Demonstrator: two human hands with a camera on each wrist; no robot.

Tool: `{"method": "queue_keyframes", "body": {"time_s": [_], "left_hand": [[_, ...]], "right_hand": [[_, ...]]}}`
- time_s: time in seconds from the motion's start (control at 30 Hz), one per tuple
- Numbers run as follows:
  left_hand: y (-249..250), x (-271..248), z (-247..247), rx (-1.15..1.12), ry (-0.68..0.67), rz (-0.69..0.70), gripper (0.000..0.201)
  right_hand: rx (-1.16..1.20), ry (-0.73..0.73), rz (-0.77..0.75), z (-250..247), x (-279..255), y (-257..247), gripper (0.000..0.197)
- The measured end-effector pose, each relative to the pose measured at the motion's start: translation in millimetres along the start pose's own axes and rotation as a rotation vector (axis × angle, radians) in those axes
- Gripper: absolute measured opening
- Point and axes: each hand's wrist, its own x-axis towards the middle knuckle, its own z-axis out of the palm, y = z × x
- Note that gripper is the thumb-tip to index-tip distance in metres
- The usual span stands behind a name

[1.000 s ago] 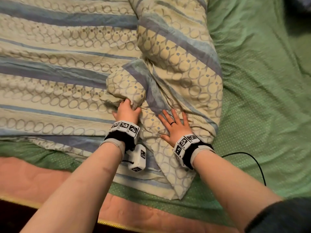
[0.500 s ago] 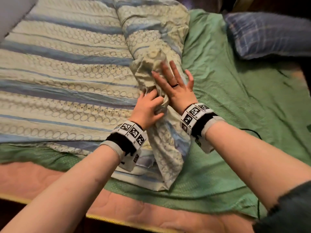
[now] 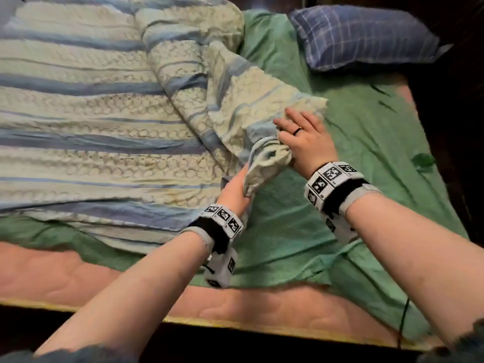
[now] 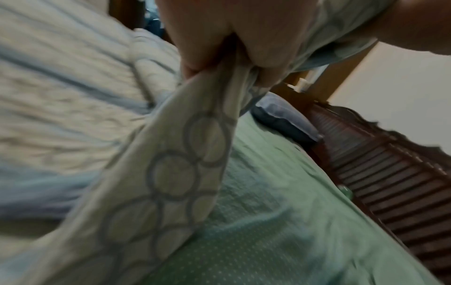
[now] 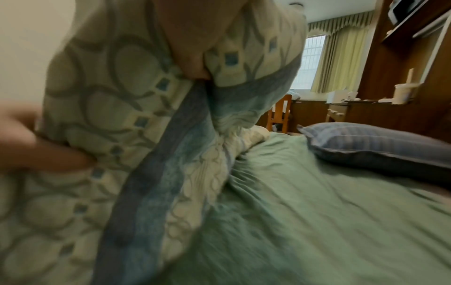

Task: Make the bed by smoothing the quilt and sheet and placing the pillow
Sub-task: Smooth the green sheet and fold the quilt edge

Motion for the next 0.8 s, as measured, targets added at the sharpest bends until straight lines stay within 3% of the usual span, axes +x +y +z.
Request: {"method": "queue_keyframes", "body": {"time_s": [0.07,0.1,0.13,0.2,0.3,0.4,0.43,0.53,0.6,0.67,0.73,0.8], "left_hand": [[42,-8,34,0.166,-0.121,0.057,0.056],[65,-13,49,0.238,-0.154,0.099,0.055],[87,-17,63,0.314,-0.166,0.132,0.054],[126,-24,83,0.452,-0.116,0.183,0.048],[163,-31,100,0.632,-0.109,0.272,0.042],[177,-36,117,0.792,-0.201,0.32,0.039],[175,-37,127,0.834,-0.26,0.318,0.037],[146,-41,161,0.956,-0.507,0.257,0.03],[106,-43,184,0.942,-0.711,0.158,0.033],[73,-48,200,0.845,-0.886,0.068,0.05],[53,-51,205,0.738,-0.916,-0.024,0.058],[39,-43,201,0.632,-0.786,-0.05,0.053]], "right_hand": [[-0.049,-0.147,0.035,-8,-55,43,0.041],[-0.083,-0.19,0.063,-14,-83,64,0.033],[-0.135,-0.198,0.087,-18,-109,82,0.02],[-0.146,-0.255,0.176,-24,-149,109,0.026],[-0.091,-0.254,0.263,-31,-183,130,0.017],[-0.08,-0.262,0.31,-30,-206,137,0.015],[-0.07,-0.335,0.34,-28,-211,133,0.015],[-0.013,-0.822,0.459,-6,-223,104,0.032],[0.006,-1.041,0.335,7,-236,78,0.035],[0.004,-1.149,0.225,14,-250,58,0.035],[0.0,-1.21,0.26,10,-262,55,0.034],[0.074,-1.225,0.444,20,-262,71,0.033]]}}
